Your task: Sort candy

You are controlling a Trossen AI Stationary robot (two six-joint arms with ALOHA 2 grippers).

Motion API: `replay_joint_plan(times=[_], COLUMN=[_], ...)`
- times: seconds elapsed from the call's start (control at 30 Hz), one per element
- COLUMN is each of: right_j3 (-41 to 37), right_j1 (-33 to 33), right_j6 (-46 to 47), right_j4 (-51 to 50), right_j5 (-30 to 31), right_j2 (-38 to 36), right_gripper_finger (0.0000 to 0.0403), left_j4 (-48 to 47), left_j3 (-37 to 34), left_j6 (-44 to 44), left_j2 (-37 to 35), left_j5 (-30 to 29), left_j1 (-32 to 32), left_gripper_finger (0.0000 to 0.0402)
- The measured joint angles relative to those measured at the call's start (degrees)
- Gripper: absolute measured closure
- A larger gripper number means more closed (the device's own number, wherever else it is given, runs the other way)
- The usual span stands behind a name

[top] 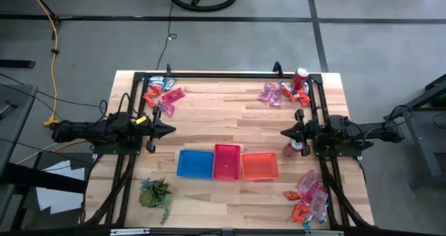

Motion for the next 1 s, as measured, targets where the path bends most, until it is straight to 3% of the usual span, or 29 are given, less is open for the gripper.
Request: replay_joint_plan(times=[0.13,0.2,0.27,0.3,0.37,0.47,0.53,0.6,0.67,0.8,0.87,1.0], right_j3=[0.69,2.12,4.13,5.85,10.93,21.35,27.45,32.8,36.48,37.75,37.96,39.41], right_j1=[-0.09,-0.2,-0.2,-0.21,-0.28,-1.77,-4.72,-9.25,-15.21,-26.29,-30.82,-37.46], right_j6=[13.83,16.73,18.09,19.58,22.92,26.34,30.85,33.21,35.51,36.63,37.28,41.05], right_j4=[25.54,39.85,47.6,46.36,32.38,2.88,-9.68,-20.23,-28.02,-29.58,-28.42,-30.48], right_j5=[0.94,6.64,17.34,23.97,34.37,37.38,37.99,35.53,28.65,13.18,10.06,9.79], right_j2=[0.1,0.14,-0.01,0.1,1.59,9.55,17.44,25.75,34.13,50.2,57.07,68.44], right_gripper_finger=[0.0402,0.0402,0.0402,0.0402,0.0402,0.0402,0.0402,0.0402,0.0398,0.0368,0.0341,0.0276], left_j4=[0.02,0.01,-0.01,0.01,0.0,0.02,0.02,-0.01,0.01,0.0,0.02,-0.01], left_j3=[-0.01,0.0,-0.01,-0.01,-0.01,0.0,0.0,-0.02,-0.01,-0.02,-0.01,0.0], left_j6=[0.0,0.0,0.0,0.0,0.0,0.0,0.0,0.0,0.0,0.0,0.0,0.0], left_j2=[0.0,0.0,0.0,0.0,0.0,0.0,0.0,0.0,0.0,0.0,0.0,0.0], left_j5=[0.01,0.0,0.01,0.0,0.02,0.02,0.01,0.01,0.0,-0.01,0.01,-0.01], left_j1=[0.01,0.01,0.01,0.01,0.02,0.0,0.01,0.01,0.02,0.01,0.0,0.01], left_gripper_finger=[0.0401,0.0401,0.0401,0.0401,0.0401,0.0401,0.0401,0.0401,0.0401,0.0401,0.0401,0.0401])
